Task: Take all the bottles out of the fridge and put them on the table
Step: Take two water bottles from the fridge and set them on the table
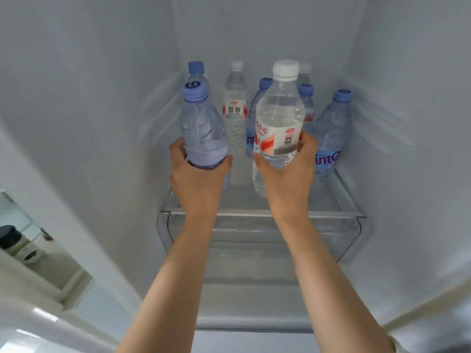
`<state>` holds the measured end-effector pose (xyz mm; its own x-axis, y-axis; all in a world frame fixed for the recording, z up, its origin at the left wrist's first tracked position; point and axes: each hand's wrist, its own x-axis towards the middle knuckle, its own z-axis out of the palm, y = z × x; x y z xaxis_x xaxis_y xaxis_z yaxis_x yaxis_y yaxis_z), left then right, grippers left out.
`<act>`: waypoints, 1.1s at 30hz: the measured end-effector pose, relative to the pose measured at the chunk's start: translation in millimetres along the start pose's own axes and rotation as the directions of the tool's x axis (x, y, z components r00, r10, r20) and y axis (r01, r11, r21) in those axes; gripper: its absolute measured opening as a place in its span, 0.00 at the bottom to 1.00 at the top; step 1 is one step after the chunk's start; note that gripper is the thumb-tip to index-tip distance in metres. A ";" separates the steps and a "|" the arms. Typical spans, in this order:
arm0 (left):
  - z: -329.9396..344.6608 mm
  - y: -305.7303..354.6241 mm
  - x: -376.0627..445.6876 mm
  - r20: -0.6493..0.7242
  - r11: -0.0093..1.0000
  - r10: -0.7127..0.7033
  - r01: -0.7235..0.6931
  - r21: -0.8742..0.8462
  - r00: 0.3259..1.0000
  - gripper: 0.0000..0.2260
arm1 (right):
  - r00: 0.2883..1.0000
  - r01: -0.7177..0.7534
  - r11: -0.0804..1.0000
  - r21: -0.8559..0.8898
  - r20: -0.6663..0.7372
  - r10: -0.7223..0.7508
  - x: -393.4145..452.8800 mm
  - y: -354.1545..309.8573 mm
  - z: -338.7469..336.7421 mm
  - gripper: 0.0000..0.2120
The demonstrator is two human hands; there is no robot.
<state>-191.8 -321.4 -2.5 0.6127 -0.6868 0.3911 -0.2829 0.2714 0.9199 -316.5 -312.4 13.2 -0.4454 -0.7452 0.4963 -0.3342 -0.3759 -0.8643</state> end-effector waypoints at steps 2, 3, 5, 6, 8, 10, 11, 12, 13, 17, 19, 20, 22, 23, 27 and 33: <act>-12.6 9.0 -14.7 0.033 1.000 -0.017 0.018 -0.017 0.999 0.33 | 1.000 -0.006 1.000 0.013 0.016 0.005 -12.6 -9.7 -13.8 0.32; -20.0 13.5 -23.1 0.052 0.999 -0.015 0.016 -0.028 0.999 0.32 | 1.000 -0.011 1.000 0.012 0.019 0.011 -20.2 -14.6 -21.4 0.32; -34.8 21.5 -39.6 0.094 0.999 -0.006 0.010 -0.049 0.996 0.31 | 1.000 -0.023 1.000 0.001 0.017 0.023 -36.2 -22.9 -35.6 0.31; -42.9 25.5 -48.5 0.125 0.998 -0.012 0.020 -0.058 0.992 0.30 | 1.000 -0.023 1.000 -0.010 0.014 0.023 -46.2 -27.0 -43.1 0.31; -61.0 29.9 -67.1 0.199 0.997 -0.028 0.043 -0.071 0.980 0.27 | 1.000 -0.008 0.999 -0.051 0.002 0.009 -69.1 -31.6 -57.6 0.32; -80.6 30.0 -86.2 0.243 0.997 -0.025 0.042 -0.063 0.970 0.25 | 1.000 -0.018 0.996 -0.092 -0.013 0.017 -94.6 -33.3 -71.8 0.30; -92.9 29.6 -97.2 0.266 0.998 -0.020 0.036 -0.054 0.964 0.25 | 0.999 -0.033 0.994 -0.105 -0.025 0.031 -111.0 -35.4 -80.1 0.29; -103.4 27.8 -106.7 0.287 0.998 -0.014 0.030 -0.049 0.958 0.25 | 0.998 -0.049 0.992 -0.116 -0.033 0.045 -126.3 -37.6 -87.6 0.27; -115.3 25.2 -117.9 0.318 0.999 -0.007 0.023 -0.047 0.948 0.26 | 0.997 -0.067 0.989 -0.132 -0.045 0.062 -144.6 -40.5 -95.9 0.26; -168.4 12.1 -167.2 0.452 1.000 0.007 0.005 -0.024 0.892 0.30 | 0.988 -0.148 0.974 -0.171 -0.063 0.139 -226.0 -55.2 -133.2 0.27; -193.9 8.2 -193.9 0.527 1.000 0.009 -0.008 -0.005 0.850 0.31 | 0.976 -0.212 0.961 -0.179 -0.085 0.200 -266.3 -61.5 -153.8 0.29; -206.7 7.0 -207.9 0.563 1.000 0.000 -0.003 0.005 0.826 0.31 | 0.970 -0.239 0.952 -0.190 -0.098 0.223 -286.0 -64.3 -165.0 0.30; -228.9 4.6 -234.1 0.638 1.000 -0.022 0.003 0.030 0.770 0.30 | 0.955 -0.292 0.931 -0.219 -0.122 0.271 -322.2 -66.4 -186.7 0.30; -240.2 4.6 -249.5 0.682 0.999 -0.031 0.000 0.046 0.731 0.29 | 0.940 -0.335 0.916 -0.222 -0.142 0.309 -342.6 -68.1 -199.9 0.30; -271.9 0.2 -301.6 0.792 0.996 -0.062 -0.007 0.084 0.608 0.30 | 0.878 -0.467 0.853 -0.232 -0.234 0.417 -412.5 -73.1 -249.2 0.30; -302.9 6.1 -386.0 0.909 0.995 -0.095 -0.003 0.105 0.406 0.30 | 0.762 -0.622 0.739 -0.257 -0.416 0.496 -494.9 -87.7 -322.8 0.30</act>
<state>-206.5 149.7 -139.4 -0.3957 -0.9172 0.0461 -0.3602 0.2012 0.9109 -334.8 267.2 -130.2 -0.8508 -0.5252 -0.0168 -0.1838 0.3274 -0.9268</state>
